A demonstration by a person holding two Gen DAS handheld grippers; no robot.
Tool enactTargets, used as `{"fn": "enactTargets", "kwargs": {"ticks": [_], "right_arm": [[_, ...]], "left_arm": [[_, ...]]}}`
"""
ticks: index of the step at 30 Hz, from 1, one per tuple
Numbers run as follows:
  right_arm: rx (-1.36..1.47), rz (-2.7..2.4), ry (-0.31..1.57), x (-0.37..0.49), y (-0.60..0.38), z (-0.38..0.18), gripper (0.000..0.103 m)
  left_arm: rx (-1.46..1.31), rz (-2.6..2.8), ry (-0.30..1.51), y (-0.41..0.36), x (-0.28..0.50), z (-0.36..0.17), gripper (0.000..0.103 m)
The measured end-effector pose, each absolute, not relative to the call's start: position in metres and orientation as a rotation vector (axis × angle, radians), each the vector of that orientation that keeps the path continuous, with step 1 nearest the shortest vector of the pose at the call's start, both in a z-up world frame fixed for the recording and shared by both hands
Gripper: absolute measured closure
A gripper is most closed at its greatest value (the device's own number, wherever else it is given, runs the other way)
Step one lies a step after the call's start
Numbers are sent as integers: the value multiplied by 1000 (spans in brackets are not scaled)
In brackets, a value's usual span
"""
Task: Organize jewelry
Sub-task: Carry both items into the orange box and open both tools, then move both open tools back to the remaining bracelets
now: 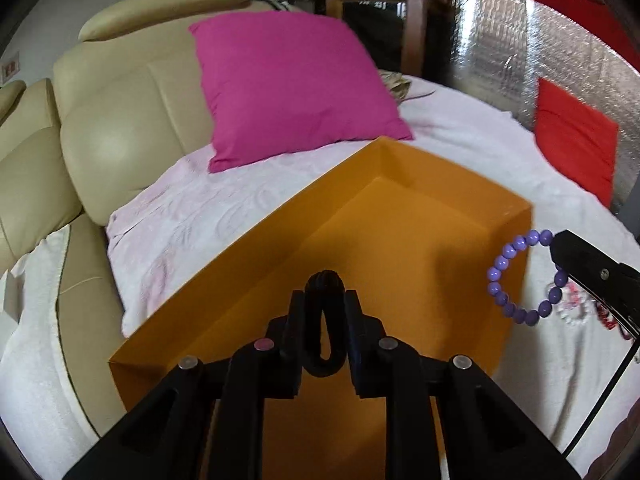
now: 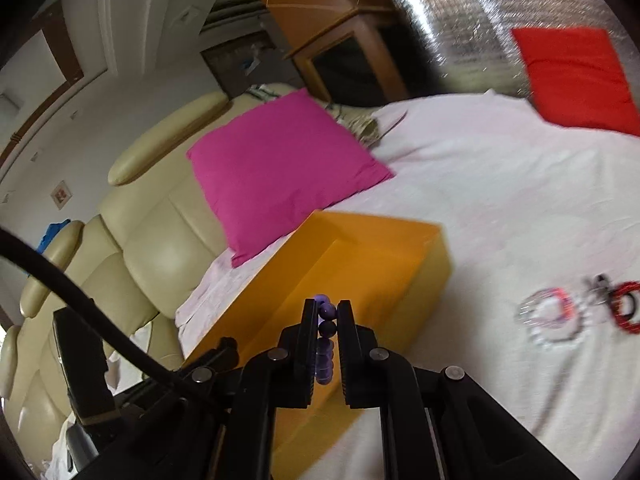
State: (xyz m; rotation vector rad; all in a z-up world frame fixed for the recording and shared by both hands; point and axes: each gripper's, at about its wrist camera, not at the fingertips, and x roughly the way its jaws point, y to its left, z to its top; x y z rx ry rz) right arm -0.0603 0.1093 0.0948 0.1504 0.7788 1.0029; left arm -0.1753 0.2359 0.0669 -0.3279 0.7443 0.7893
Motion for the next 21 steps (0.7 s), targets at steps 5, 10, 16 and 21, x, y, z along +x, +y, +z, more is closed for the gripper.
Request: {"fn": "enactTargets", "kwargs": {"ticks": [5, 10, 16, 21], "right_arm": [[130, 1033, 831, -65, 139, 79, 91], [153, 1009, 879, -58, 138, 73, 78], [147, 970, 836, -58, 112, 83, 78], [136, 933, 822, -55, 89, 89, 77]], "left_arm": [[-305, 851, 744, 241, -180, 65, 48], [-239, 875, 709, 237, -180, 72, 38], [-160, 867, 661, 222, -176, 83, 35], [-118, 835, 641, 208, -168, 88, 35]]}}
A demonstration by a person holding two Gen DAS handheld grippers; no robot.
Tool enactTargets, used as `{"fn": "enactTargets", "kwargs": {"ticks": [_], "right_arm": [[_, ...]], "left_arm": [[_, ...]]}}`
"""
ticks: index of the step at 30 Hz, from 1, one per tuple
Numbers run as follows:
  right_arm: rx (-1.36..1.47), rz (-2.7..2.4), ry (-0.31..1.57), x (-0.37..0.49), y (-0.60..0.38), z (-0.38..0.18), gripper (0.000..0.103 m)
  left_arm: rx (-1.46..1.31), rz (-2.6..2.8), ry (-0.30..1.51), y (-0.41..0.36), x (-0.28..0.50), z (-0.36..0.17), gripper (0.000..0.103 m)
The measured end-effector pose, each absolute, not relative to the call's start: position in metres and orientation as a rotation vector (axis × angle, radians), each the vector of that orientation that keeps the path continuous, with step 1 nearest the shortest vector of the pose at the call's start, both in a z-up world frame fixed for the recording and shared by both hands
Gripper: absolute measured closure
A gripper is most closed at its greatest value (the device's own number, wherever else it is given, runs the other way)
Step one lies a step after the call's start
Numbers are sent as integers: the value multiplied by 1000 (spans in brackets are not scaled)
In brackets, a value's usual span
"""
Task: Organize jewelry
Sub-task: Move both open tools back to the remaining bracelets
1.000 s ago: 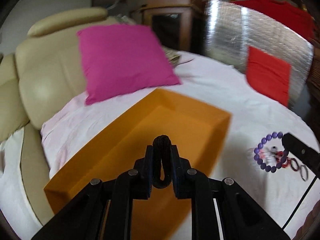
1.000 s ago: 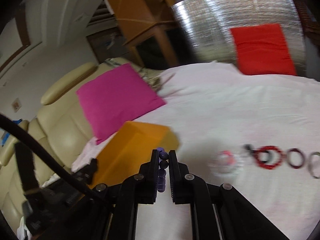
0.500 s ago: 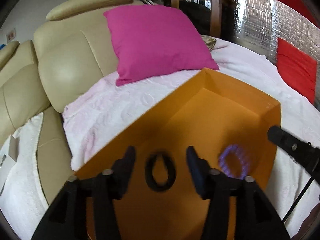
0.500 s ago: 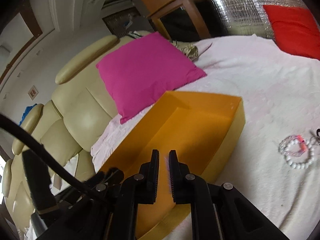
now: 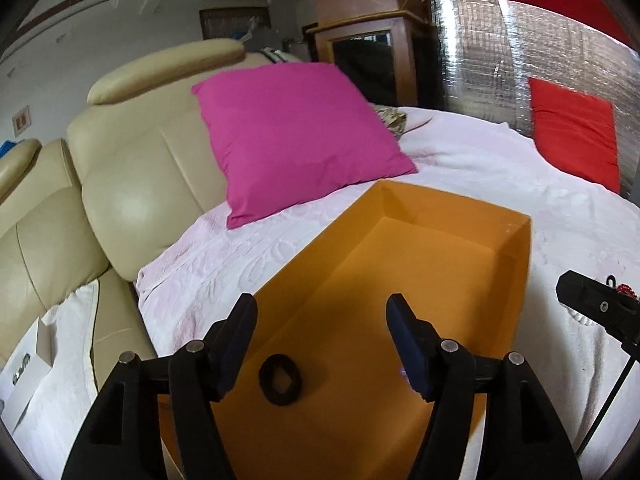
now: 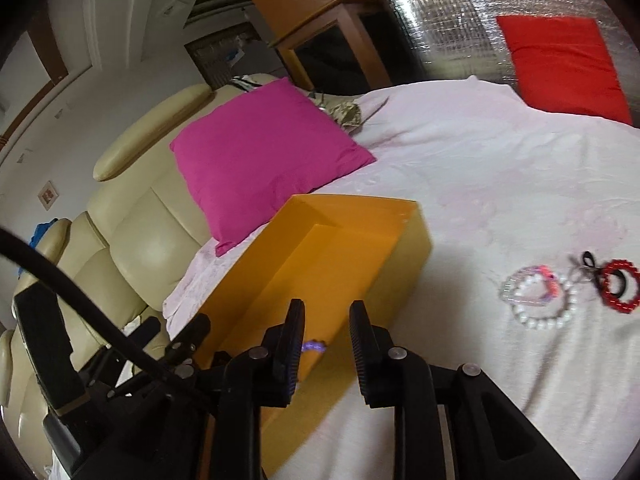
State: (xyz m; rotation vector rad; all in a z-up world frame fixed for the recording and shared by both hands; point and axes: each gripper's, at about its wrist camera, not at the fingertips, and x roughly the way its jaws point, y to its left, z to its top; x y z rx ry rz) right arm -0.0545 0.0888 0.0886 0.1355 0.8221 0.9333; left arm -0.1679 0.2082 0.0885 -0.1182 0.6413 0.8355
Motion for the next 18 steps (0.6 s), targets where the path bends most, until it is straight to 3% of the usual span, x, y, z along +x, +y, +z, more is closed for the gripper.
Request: {"fn": "enactTargets", "kwargs": {"ticks": [3, 5, 18], "right_arm": [[130, 906, 817, -51, 75, 89, 65], [138, 882, 809, -49, 64, 90, 47], [159, 767, 819, -30, -7, 85, 47]], "left_arm": [[-100, 815, 634, 199, -161, 91, 35], [-92, 802, 628, 192, -157, 92, 35], [-35, 694, 617, 142, -129, 96, 31]]}}
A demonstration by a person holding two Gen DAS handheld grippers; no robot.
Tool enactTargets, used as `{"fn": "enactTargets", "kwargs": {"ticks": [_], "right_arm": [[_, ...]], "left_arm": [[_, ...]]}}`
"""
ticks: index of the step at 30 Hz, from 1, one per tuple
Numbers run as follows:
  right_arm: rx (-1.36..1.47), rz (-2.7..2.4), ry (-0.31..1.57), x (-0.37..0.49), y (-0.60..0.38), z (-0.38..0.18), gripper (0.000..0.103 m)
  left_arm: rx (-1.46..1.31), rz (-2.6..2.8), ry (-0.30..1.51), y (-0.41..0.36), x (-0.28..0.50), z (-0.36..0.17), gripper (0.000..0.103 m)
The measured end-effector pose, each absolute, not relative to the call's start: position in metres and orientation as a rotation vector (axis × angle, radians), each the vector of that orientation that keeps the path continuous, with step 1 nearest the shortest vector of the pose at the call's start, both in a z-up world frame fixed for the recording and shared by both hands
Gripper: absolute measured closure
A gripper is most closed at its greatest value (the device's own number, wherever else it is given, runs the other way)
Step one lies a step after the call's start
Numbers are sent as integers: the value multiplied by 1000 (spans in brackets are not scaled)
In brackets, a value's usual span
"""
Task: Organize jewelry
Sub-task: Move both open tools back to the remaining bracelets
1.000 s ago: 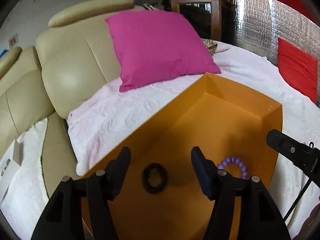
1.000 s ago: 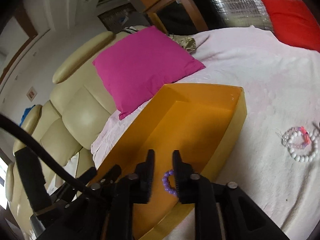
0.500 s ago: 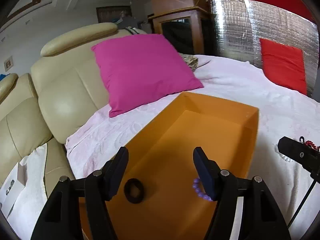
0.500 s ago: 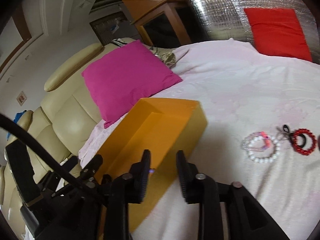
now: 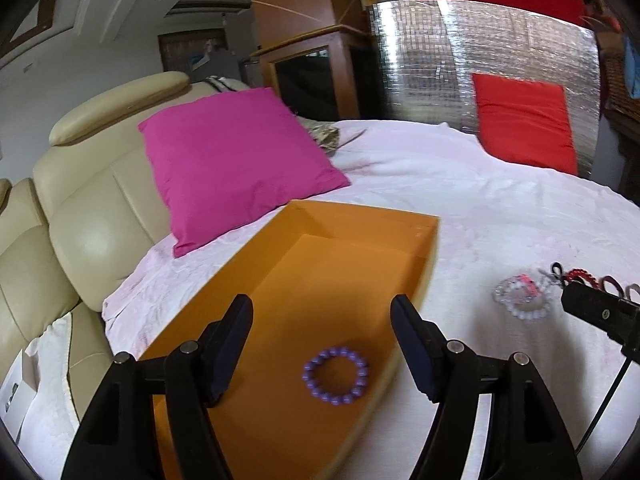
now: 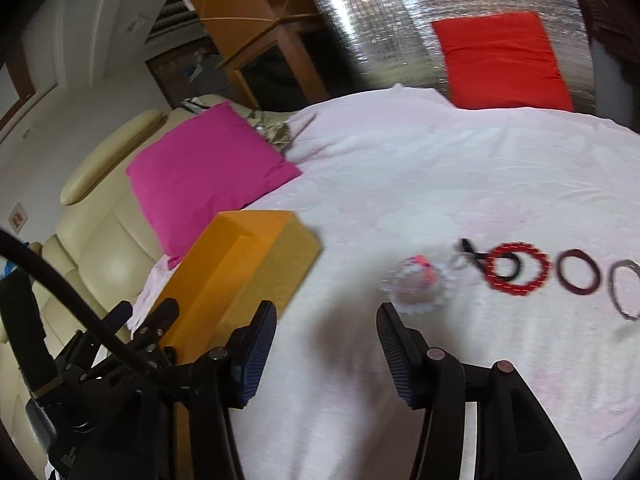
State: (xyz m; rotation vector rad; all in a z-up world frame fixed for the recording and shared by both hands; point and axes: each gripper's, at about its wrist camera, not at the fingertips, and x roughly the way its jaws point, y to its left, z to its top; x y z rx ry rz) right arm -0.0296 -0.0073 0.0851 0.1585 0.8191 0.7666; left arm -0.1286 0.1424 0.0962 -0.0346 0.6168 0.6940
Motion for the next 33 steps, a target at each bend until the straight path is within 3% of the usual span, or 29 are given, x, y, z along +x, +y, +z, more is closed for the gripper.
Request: {"fn": "enactTargets", "kwargs": {"ticks": [24, 33], "right_arm": [[173, 591, 831, -3, -107, 71, 47], [196, 547, 843, 8, -139, 59, 47]], "left_arm": [[-1, 552, 641, 79, -91, 90, 30], [-73, 390, 741, 72, -60, 75, 30]]}}
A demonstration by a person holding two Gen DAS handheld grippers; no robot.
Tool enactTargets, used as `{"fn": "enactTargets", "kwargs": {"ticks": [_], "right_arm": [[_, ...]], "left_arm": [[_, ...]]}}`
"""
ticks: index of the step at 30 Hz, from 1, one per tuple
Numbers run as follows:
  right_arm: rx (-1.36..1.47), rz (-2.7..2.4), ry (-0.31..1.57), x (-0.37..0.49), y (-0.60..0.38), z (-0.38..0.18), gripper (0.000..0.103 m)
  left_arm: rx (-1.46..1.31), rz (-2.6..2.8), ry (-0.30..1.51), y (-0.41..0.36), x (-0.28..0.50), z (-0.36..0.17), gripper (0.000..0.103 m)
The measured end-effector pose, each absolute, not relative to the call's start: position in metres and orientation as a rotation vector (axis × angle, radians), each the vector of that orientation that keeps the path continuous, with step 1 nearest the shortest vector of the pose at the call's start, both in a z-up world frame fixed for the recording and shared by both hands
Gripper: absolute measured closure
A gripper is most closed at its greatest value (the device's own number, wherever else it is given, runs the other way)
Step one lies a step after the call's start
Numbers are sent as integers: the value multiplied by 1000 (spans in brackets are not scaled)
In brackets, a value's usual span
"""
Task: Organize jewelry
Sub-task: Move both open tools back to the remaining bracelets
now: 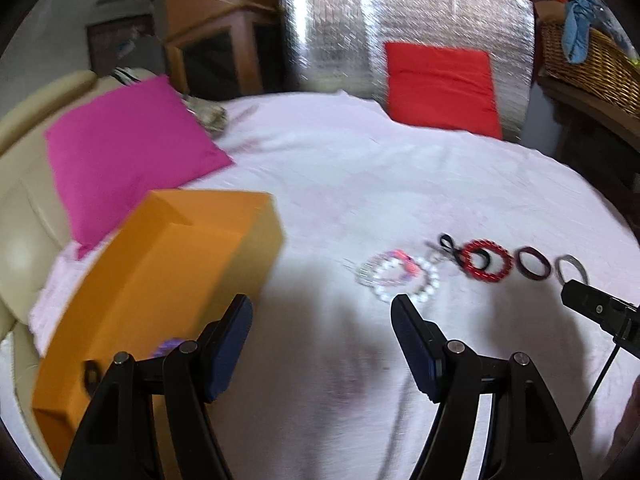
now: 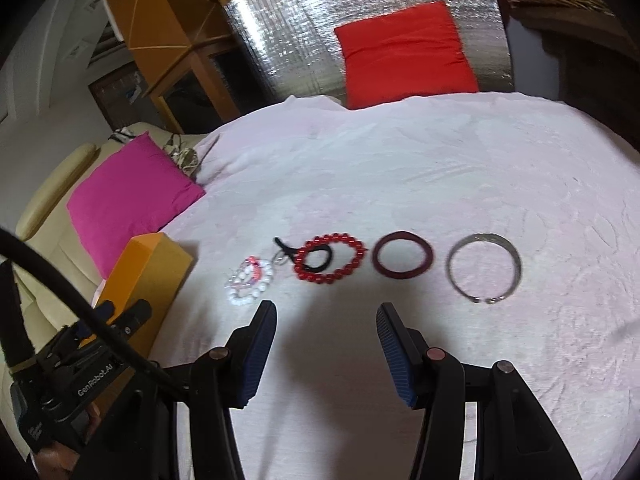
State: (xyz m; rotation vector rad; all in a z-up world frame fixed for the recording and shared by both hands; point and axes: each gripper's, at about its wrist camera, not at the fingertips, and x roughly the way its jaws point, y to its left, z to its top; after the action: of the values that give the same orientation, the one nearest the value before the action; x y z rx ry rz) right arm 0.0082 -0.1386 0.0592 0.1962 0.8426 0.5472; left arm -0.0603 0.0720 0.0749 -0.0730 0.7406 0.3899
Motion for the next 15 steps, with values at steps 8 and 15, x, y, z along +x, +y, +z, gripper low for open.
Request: {"fn": "enactTargets", "kwargs": {"ticks": [8, 15], "right_arm": [[280, 545, 857, 25, -149, 53, 47], [292, 542, 869, 34, -140, 48, 47]], "left_arm": [[-105, 253, 753, 83, -36, 64, 31], [-133, 152, 744, 89, -17, 55, 31]]}}
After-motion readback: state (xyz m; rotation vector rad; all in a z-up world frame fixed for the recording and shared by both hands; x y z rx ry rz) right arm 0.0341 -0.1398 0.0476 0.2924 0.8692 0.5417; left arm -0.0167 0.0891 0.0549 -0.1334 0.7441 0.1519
